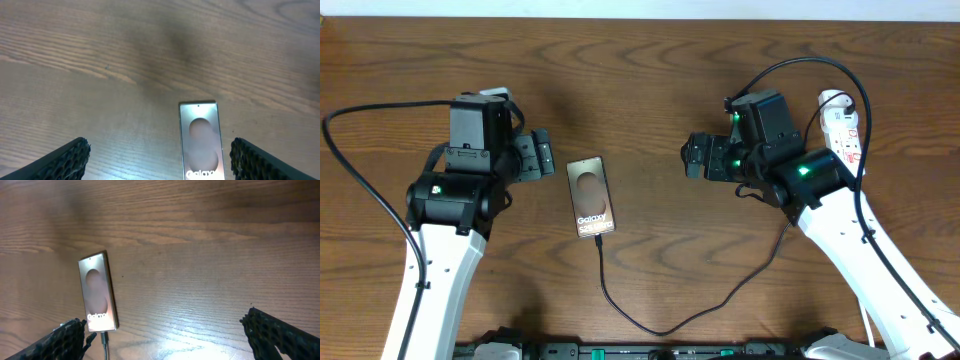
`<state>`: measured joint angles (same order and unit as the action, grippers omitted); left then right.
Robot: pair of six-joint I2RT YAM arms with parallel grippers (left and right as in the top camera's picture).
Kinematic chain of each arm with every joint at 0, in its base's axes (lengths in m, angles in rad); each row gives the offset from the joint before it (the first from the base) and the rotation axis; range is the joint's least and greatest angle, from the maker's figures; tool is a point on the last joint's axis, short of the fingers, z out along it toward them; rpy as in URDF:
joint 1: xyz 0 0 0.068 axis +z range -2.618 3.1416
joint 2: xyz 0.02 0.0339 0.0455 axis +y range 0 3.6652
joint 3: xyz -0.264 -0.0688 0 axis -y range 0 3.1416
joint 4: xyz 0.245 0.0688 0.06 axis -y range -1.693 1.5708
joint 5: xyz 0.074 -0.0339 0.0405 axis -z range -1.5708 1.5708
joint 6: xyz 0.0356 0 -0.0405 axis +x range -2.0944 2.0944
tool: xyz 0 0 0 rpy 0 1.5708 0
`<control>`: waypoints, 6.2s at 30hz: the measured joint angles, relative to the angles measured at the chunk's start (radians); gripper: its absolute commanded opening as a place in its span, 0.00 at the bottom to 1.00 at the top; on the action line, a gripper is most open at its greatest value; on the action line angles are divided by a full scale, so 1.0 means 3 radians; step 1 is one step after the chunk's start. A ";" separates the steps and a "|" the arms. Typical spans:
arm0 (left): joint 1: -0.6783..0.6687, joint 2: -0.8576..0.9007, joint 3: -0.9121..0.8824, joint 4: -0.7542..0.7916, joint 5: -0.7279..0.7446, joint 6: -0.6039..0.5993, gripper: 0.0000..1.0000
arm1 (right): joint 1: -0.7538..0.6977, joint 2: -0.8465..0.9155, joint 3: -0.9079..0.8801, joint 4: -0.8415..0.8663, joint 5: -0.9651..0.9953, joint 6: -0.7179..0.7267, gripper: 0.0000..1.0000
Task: Plug charger to phone and switch on socket
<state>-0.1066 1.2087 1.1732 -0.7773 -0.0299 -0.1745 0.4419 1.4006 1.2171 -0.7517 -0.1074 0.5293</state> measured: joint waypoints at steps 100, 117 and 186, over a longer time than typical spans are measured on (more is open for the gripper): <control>0.0000 0.0000 0.0000 -0.0262 0.0000 0.0000 0.91 | -0.1321 0.0001 0.0130 0.0191 -0.0736 -0.0430 0.99; 0.0000 0.0000 0.0000 -0.0262 -0.0001 0.0000 0.91 | -0.2838 0.0056 0.0304 -0.0107 -0.1514 -0.1277 0.99; 0.0000 0.0001 0.0000 -0.0263 -0.0009 0.0000 0.91 | -0.2837 0.3491 0.3325 -0.1924 -0.1239 -0.2900 0.99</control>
<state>-0.1066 1.2091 1.1732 -0.8562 -0.0326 -0.1745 -0.4091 2.4477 2.2147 -1.3289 -0.4789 -0.3408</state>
